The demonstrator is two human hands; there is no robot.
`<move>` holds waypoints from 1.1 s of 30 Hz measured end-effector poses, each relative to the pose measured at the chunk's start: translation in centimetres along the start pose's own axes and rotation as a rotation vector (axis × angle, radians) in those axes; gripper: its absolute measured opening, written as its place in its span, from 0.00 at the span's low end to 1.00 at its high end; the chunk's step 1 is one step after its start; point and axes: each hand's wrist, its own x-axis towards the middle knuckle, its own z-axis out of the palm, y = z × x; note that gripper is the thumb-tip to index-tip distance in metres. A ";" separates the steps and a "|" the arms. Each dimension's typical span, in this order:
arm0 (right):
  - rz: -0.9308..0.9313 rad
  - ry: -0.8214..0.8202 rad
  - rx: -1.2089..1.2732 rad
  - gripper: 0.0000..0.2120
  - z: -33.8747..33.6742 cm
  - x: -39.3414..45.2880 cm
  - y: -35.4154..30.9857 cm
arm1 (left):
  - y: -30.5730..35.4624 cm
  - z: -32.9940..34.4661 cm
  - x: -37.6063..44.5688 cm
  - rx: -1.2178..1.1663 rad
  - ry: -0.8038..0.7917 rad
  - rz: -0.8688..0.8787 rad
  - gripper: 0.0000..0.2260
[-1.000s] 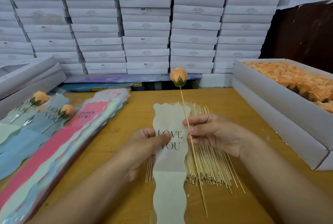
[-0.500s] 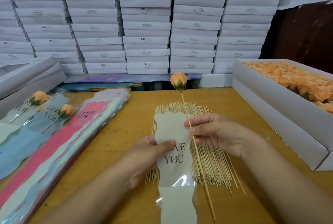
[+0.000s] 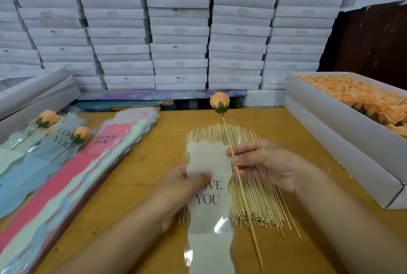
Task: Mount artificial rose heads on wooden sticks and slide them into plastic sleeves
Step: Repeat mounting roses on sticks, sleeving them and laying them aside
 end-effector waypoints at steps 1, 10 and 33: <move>0.003 -0.004 -0.005 0.08 0.0 0.0 0.0 | 0.0 0.0 0.0 -0.026 0.000 -0.004 0.06; 0.005 -0.036 -0.035 0.10 -0.2 -0.1 -0.1 | -0.3 -0.4 0.3 -0.134 -0.080 -0.078 0.10; -0.025 -0.033 -0.030 0.14 -0.6 -0.1 -0.1 | -0.7 -0.4 0.3 -0.148 -0.030 -0.006 0.06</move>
